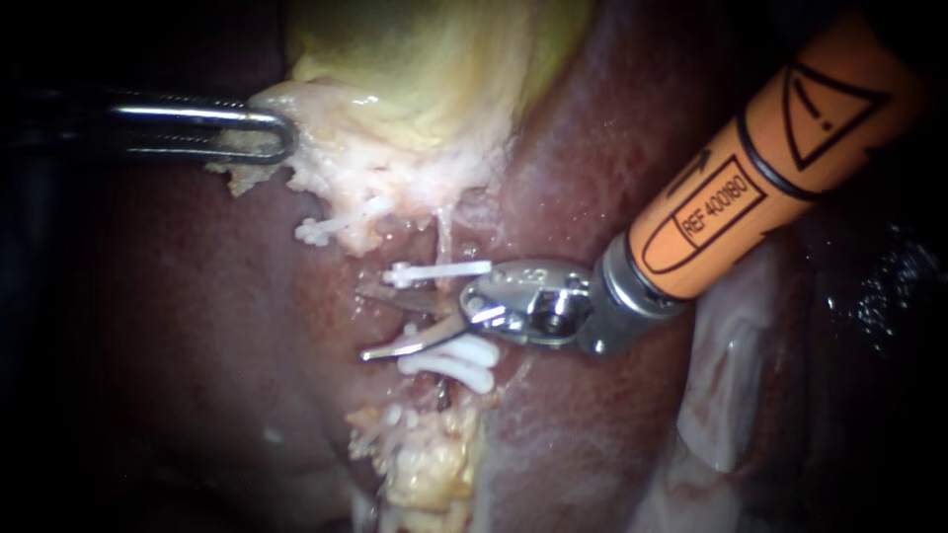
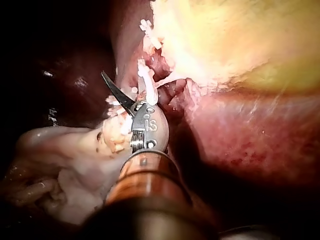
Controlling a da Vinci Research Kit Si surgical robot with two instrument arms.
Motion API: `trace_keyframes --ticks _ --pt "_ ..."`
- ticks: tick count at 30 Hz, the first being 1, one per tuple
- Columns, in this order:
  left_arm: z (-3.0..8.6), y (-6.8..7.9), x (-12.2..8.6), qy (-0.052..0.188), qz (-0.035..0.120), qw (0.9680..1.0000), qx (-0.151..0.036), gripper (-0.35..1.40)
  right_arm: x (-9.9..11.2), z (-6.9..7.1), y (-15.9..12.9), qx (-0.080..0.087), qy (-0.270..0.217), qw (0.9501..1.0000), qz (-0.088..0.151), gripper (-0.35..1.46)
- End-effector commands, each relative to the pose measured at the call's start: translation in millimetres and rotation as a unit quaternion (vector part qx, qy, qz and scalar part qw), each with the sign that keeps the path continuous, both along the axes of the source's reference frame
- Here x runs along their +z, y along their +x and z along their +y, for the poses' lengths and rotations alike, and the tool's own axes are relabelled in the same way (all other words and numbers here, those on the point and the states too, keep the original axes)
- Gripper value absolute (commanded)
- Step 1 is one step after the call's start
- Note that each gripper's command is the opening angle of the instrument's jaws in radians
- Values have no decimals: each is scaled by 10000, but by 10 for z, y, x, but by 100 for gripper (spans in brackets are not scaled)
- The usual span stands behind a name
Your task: Go to the cutting position right tube
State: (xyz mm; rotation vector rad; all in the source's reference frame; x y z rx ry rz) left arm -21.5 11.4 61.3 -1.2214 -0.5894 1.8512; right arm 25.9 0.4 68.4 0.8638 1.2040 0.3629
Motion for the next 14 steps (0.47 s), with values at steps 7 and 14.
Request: trace_keyframes --ticks 7,14 --pt "0 0 -1 -1 -2 10000 2 -35 -10 -3 1 -61 100 9999 71 121" --pt "0 0 -1 -1 -2 10000 1 -35 -10 -3 2 -72 126 9999 68 121"
